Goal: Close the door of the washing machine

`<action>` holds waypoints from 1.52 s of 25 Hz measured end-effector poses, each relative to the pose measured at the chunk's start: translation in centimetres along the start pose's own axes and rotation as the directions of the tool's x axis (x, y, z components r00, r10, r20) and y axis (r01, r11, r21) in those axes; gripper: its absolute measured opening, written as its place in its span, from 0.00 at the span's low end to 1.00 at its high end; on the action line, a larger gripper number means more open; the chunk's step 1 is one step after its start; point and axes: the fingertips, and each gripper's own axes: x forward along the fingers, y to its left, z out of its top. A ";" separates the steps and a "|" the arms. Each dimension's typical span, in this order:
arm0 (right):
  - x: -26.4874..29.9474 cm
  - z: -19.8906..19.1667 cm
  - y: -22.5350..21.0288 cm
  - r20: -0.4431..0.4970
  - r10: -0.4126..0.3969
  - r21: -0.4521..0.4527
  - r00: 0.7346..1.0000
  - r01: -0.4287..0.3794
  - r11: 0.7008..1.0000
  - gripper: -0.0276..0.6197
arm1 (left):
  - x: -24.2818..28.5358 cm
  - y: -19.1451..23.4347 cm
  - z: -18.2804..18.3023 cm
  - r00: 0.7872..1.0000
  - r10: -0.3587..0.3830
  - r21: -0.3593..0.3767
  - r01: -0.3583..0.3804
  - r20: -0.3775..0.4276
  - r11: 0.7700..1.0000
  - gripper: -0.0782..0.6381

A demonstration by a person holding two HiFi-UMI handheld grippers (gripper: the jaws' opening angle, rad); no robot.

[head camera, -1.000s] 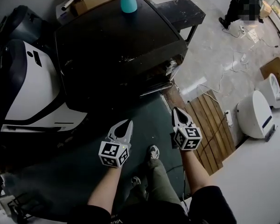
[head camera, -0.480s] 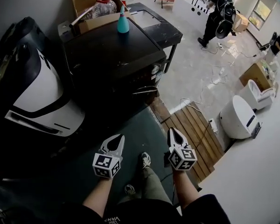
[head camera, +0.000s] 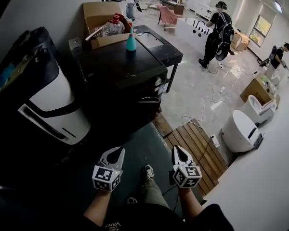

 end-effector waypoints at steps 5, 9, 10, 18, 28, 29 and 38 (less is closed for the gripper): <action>-3.7 0.3 2.7 0.026 0.019 -0.011 0.999 -0.018 1.000 0.04 | -4.3 -0.9 0.7 0.999 -0.003 0.026 0.001 0.048 1.000 0.12; -6.2 0.6 4.7 0.041 0.026 -0.030 0.999 -0.025 0.999 0.04 | -7.4 -1.0 0.2 0.998 0.015 0.036 -0.017 0.065 0.999 0.12; -6.7 0.6 5.1 0.043 0.032 -0.034 0.999 -0.031 0.999 0.04 | -8.1 -1.2 0.2 0.997 0.013 0.036 -0.015 0.074 0.999 0.12; -9.4 -0.4 8.1 0.043 0.052 -0.039 0.998 -0.051 0.998 0.04 | -13.0 -1.7 -0.9 0.996 0.014 0.036 -0.017 0.092 0.999 0.12; -10.6 -1.7 10.0 -0.002 0.071 -0.069 0.997 -0.071 0.995 0.04 | -16.4 -1.3 -2.0 0.996 0.032 0.026 -0.034 0.079 0.999 0.12; -10.6 -1.8 10.2 -0.006 0.068 -0.075 0.998 -0.069 0.995 0.04 | -16.7 -1.1 -2.0 0.997 0.034 0.024 -0.036 0.076 0.999 0.12; -10.8 -1.1 11.7 -0.017 0.096 -0.120 0.995 -0.098 0.988 0.04 | -17.1 -1.1 -1.9 0.997 0.026 0.022 -0.027 0.074 0.999 0.12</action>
